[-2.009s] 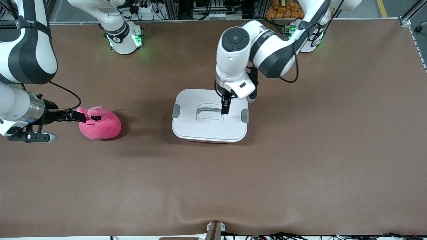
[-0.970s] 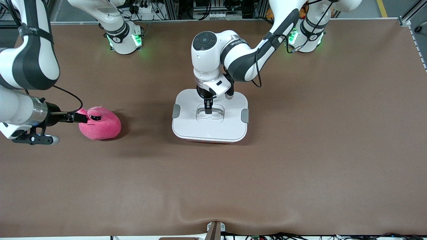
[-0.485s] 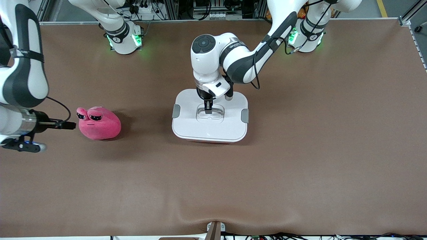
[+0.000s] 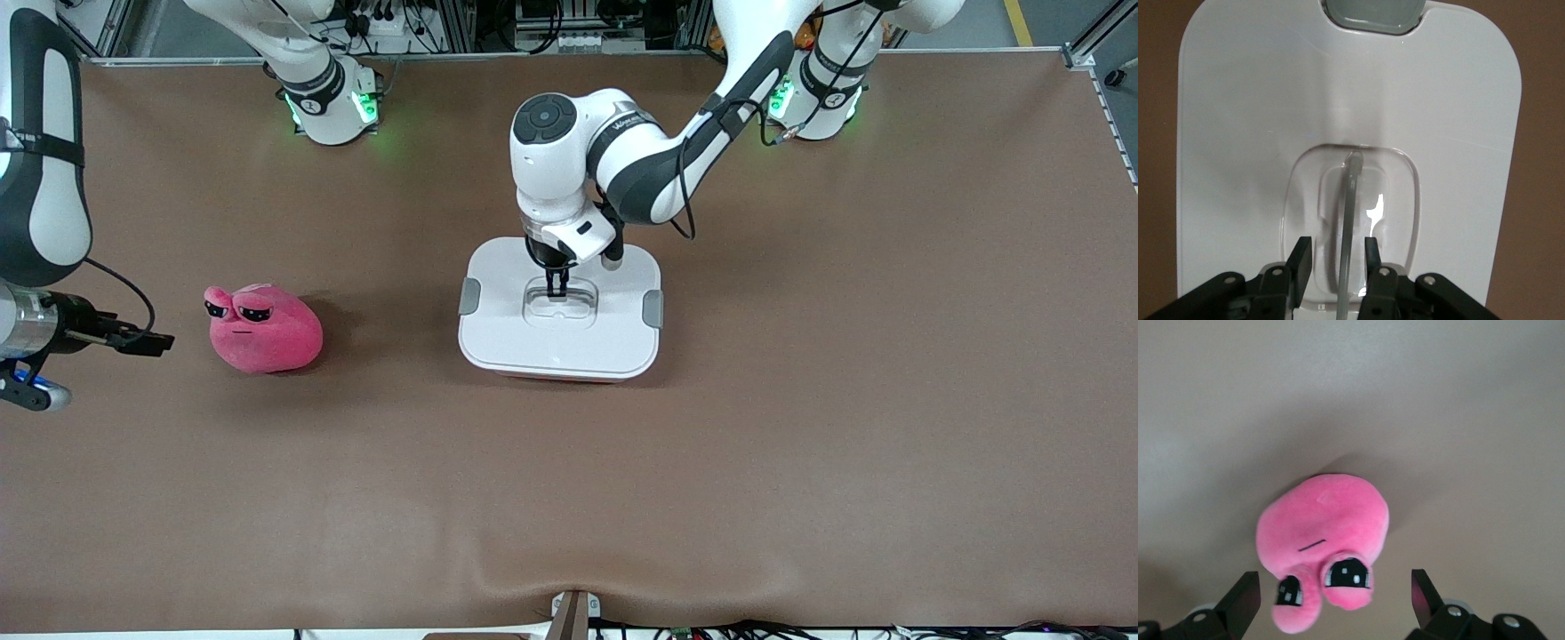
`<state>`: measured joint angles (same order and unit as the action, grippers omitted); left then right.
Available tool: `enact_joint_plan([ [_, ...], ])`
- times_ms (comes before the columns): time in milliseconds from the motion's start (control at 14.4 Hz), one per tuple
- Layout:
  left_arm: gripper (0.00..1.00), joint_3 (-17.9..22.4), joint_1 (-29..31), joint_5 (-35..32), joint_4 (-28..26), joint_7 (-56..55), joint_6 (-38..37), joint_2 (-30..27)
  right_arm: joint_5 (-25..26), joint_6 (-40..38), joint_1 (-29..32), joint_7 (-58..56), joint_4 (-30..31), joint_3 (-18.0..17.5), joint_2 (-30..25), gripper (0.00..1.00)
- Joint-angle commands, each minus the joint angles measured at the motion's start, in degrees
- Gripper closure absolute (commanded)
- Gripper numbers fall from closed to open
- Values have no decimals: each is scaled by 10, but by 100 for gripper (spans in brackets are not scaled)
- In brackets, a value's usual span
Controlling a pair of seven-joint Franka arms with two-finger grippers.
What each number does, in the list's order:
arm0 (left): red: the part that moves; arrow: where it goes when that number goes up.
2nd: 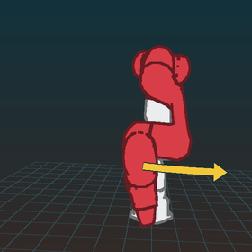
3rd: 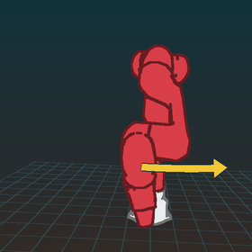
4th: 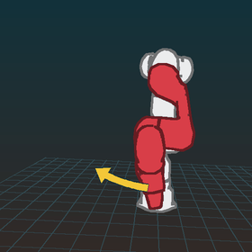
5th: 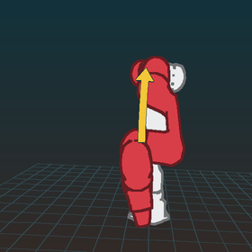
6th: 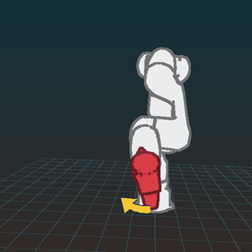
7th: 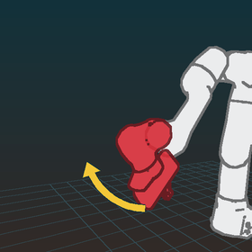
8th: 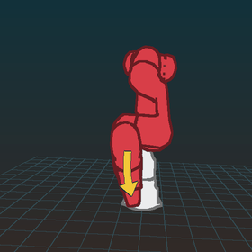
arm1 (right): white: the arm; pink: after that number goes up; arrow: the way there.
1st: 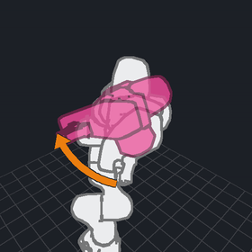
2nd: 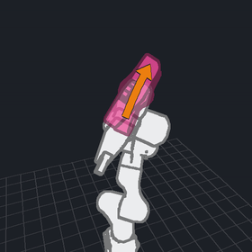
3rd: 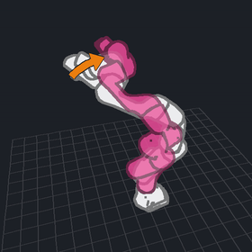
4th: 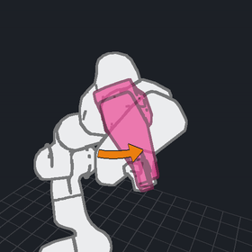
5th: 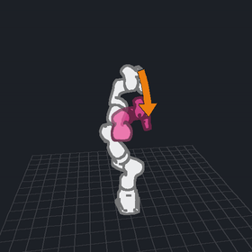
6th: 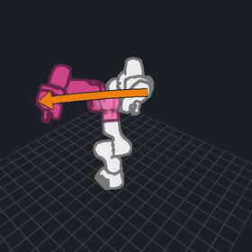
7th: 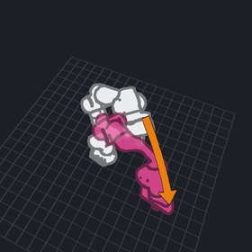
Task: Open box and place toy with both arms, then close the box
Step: 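Grasp the pink plush toy with the right gripper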
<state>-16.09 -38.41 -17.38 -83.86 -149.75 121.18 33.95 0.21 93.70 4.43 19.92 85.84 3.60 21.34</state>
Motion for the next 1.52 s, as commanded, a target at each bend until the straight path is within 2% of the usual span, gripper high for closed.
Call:
enact_joint_plan([
  [0, 64, 1, -1, -14, 13, 2, 0, 8, -1, 5, -28, 103, 16, -8, -5, 0],
  [346, 65, 2, 0, -13, 13, 22, 0, 14, -34, 49, -37, 140, 120, -9, -44, 0],
  [485, 65, 2, 0, -13, 13, 23, 0, 15, -44, 63, -38, 173, 144, -9, -44, 0],
  [623, 70, 2, 0, -13, 13, 23, 0, 12, -84, 80, -38, 195, 169, -9, -45, 0],
  [1039, 85, 2, 0, -13, 13, 24, 0, 9, -92, 81, -34, 195, 201, -9, -38, 0],
  [1316, 100, 2, 1, -17, 13, 38, 0, 10, -92, 77, -34, 188, 206, -9, -34, 0],
  [1455, 100, 2, 1, -17, 13, 47, 0, 10, -91, 81, -34, 188, 204, -9, -29, 0],
])
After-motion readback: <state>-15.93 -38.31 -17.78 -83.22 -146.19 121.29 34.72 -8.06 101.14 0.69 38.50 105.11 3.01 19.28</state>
